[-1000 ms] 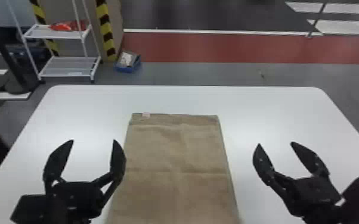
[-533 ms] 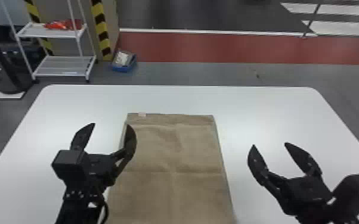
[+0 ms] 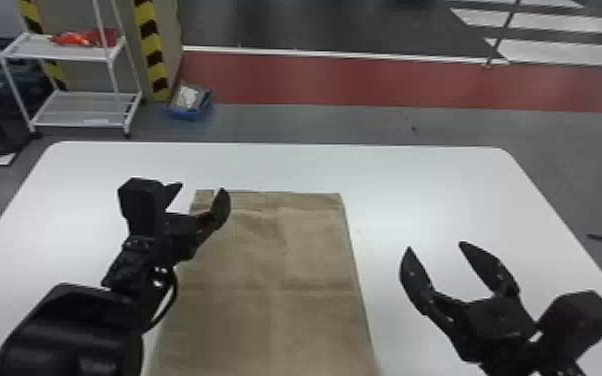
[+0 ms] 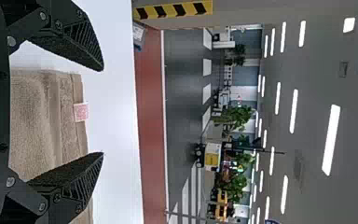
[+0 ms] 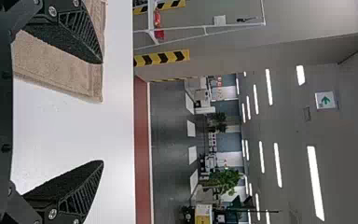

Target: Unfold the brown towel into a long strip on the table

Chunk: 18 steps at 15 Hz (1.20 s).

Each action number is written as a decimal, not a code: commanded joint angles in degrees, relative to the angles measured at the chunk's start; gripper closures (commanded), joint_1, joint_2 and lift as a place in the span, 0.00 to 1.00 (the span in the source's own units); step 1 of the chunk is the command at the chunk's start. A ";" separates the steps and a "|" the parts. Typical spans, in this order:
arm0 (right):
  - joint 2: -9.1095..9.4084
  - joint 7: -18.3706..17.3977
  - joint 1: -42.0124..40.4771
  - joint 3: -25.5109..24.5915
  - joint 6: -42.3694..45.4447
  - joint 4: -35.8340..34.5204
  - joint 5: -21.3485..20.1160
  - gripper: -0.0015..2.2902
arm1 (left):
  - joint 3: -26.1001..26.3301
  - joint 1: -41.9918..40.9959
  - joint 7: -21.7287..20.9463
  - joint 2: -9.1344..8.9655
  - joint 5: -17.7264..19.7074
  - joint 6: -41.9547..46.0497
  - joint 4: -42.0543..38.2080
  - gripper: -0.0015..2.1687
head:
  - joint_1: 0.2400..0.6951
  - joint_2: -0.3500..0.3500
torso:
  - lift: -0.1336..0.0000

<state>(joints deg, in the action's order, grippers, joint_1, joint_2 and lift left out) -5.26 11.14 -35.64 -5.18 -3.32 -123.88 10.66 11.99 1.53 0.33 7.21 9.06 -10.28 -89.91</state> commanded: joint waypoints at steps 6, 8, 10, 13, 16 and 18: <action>-0.10 0.11 -0.39 -0.53 0.02 0.22 -0.11 0.05 | -0.74 8.67 -4.02 -0.18 1.66 -0.93 15.11 0.13 | 1.00 0.38 | 0.12; -0.18 0.11 -0.22 -0.35 0.02 0.22 -0.20 0.05 | -0.74 9.11 -4.10 -0.53 1.48 -0.93 16.87 0.13 | 1.00 0.38 | 0.12; -0.54 0.11 0.05 -0.35 0.02 0.66 0.06 0.05 | -0.74 9.11 -5.25 -0.53 1.57 -0.93 16.96 0.19 | 1.00 0.38 | 0.12; -0.89 0.11 0.40 -0.27 0.02 1.01 0.32 0.05 | -1.89 9.11 -5.51 -0.53 1.48 -3.04 16.96 0.19 | 1.00 0.38 | 0.12; -0.98 0.11 0.40 -0.27 -0.16 1.01 0.41 0.05 | -3.03 9.11 -6.74 -0.53 1.39 -3.21 16.96 0.19 | 1.00 0.39 | 0.12; -0.98 0.11 0.40 -0.27 0.02 1.01 0.32 0.05 | -3.64 8.93 -6.74 -0.53 1.57 -3.21 17.05 0.19 | 1.00 0.40 | 0.12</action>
<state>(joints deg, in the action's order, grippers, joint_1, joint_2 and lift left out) -6.23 11.25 -35.23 -5.45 -3.42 -122.86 11.06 8.81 10.62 -6.44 6.70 10.49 -13.46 -72.92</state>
